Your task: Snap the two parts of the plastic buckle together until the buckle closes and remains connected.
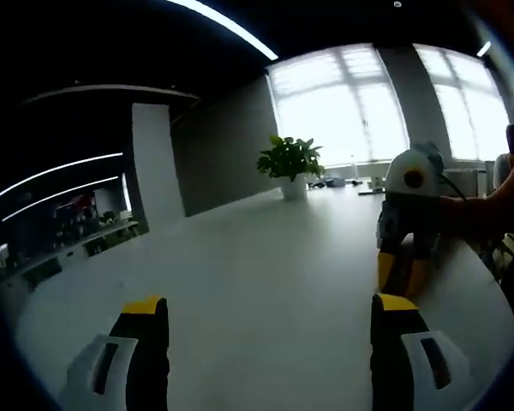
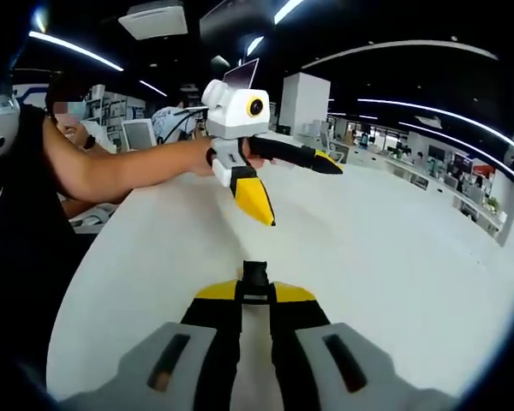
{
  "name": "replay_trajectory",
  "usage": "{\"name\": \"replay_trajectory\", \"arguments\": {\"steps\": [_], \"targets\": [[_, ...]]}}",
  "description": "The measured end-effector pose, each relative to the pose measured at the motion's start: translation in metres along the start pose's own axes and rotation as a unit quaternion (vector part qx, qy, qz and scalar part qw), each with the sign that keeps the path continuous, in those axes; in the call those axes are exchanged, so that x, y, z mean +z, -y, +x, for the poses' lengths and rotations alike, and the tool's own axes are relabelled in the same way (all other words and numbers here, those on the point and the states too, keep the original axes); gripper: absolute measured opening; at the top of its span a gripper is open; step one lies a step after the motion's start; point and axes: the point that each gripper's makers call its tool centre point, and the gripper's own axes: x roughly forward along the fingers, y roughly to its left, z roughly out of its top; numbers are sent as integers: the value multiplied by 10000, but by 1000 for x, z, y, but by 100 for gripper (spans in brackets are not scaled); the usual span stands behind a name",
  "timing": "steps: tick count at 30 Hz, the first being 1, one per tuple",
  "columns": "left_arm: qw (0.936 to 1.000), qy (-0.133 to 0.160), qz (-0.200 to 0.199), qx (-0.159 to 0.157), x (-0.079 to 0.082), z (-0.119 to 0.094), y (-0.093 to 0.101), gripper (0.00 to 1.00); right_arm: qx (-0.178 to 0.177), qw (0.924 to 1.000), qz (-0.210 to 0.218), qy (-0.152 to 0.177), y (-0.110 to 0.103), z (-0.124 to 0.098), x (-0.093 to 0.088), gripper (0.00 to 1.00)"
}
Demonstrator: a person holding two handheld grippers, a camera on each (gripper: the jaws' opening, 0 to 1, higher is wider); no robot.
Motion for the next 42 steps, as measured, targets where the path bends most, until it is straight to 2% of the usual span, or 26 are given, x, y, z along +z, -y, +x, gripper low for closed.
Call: {"name": "replay_trajectory", "arguments": {"steps": [4, 8, 13, 16, 17, 21, 28, 33, 36, 40, 42], "targets": [[9999, 64, -118, 110, 2, -3, 0, 100, -150, 9999, 15, 24, 6, -2, 1, 11], [9988, 97, -412, 226, 1, -5, -5, 100, -315, 9995, 64, 55, 14, -3, 1, 11], [9982, 104, -537, 231, 0, -4, -9, 100, -550, 9983, 170, 133, 22, -6, 5, 11], [9982, 97, -555, 211, -1, -3, -7, 100, -798, 9963, 254, 167, 32, -8, 6, 11], [9982, 86, -555, 207, -2, -3, -7, 100, -1000, 9942, 325, 218, 41, -10, 8, 11], [9982, -2, -541, 252, -6, -3, -7, 100, -1231, 9909, 459, 303, 49, -17, 11, 11], [9974, -5, -525, 484, -5, -8, -12, 100, -1477, 9873, 447, 387, 59, -22, 14, 11], [9965, 91, -470, 690, 0, -10, -23, 100, -1566, 9858, 463, 388, 62, -22, 14, 11], [9959, 92, -481, 754, 1, -10, -29, 100, -1637, 9846, 489, 361, 64, -23, 13, 11], [9958, 70, -512, 751, 0, -9, -29, 100, -1889, 9797, 577, 348, 75, -27, 12, 11], [9958, 12, -486, 769, -2, -8, -27, 100, -1896, 9794, 600, 349, 76, -28, 12, 11]]}}
